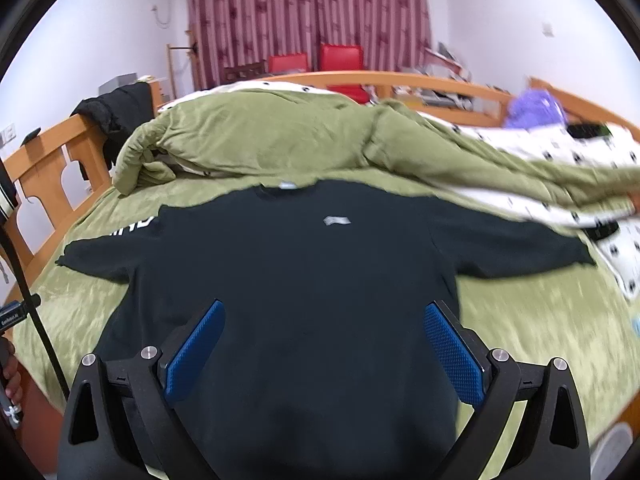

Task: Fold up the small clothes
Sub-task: 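Reach the left tool to the sweatshirt sleeve cuff and grasp it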

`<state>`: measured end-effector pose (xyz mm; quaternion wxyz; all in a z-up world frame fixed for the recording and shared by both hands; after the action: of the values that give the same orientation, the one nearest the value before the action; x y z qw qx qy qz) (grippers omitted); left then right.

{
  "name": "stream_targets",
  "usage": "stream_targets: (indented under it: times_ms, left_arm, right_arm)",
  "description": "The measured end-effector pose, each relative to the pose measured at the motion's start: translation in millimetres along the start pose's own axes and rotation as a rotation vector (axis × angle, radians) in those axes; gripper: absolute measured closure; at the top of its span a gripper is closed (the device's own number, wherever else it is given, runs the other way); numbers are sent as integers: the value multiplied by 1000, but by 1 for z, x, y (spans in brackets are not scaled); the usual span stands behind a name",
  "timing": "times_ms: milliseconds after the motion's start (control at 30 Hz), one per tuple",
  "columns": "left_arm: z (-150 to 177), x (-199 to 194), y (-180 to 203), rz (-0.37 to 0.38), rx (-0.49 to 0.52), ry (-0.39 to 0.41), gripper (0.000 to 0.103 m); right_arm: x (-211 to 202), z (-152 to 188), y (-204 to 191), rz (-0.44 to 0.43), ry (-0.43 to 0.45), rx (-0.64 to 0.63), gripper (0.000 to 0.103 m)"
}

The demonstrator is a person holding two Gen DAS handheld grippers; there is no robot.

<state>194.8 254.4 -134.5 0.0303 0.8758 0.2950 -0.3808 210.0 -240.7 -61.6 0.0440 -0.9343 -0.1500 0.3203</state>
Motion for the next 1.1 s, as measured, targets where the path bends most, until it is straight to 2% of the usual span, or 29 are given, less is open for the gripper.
stream_targets:
  times_ms: [133, 367, 467, 533, 633, 767, 900, 967, 1000, 1033, 1067, 1100]
  left_arm:
    - [-15, 55, -14, -11, -29, -36, 4]
    - [-40, 141, -24, -45, -84, -70, 7]
    - [-50, 173, -29, -56, -121, -83, 9]
    - [-56, 193, -29, -64, -135, -99, 11]
    - [-63, 221, -24, -77, -127, -121, 15]
    - [-75, 250, -24, -89, -148, -144, 19]
    - [-85, 273, -29, -110, -184, -154, 25]
    - [-89, 277, -31, -124, -193, -150, 36]
    - [-91, 278, -32, -139, -196, -144, 51]
    - [-93, 279, -33, -150, -195, -140, 79]
    - [-96, 278, -33, -158, -191, -133, 94]
    - [-100, 274, -31, -146, -183, -133, 97]
  right_arm:
    - [48, -15, -12, -45, -41, -23, 5]
    - [115, -20, -13, -23, -85, -21, 5]
    - [131, -12, -10, -16, -100, -36, 15]
    - [137, -5, -6, -15, -114, -34, 32]
    - [143, 11, 1, -34, -136, 1, 44]
    - [146, 28, 9, -37, -145, 5, 44]
    - [146, 31, 12, -13, -162, -19, 44]
    - [144, 31, 14, -10, -160, -19, 44]
    - [142, 31, 14, -15, -160, -15, 44]
    - [142, 31, 14, -17, -163, -11, 44]
    - [141, 31, 15, -18, -168, -6, 44]
    - [140, 31, 15, -18, -172, -5, 44]
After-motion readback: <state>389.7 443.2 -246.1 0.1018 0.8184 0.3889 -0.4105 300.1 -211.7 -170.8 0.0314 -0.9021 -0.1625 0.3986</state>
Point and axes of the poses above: each gripper's, at about its wrist camera, not at the fingertips, and x roughly the way its jaws point, y to its right, z to its underside, the point moved 8 cm from there along x, roughly the way its jaws point, and after that the axes turned 15 degrees about -z, right-handed, at the moved point
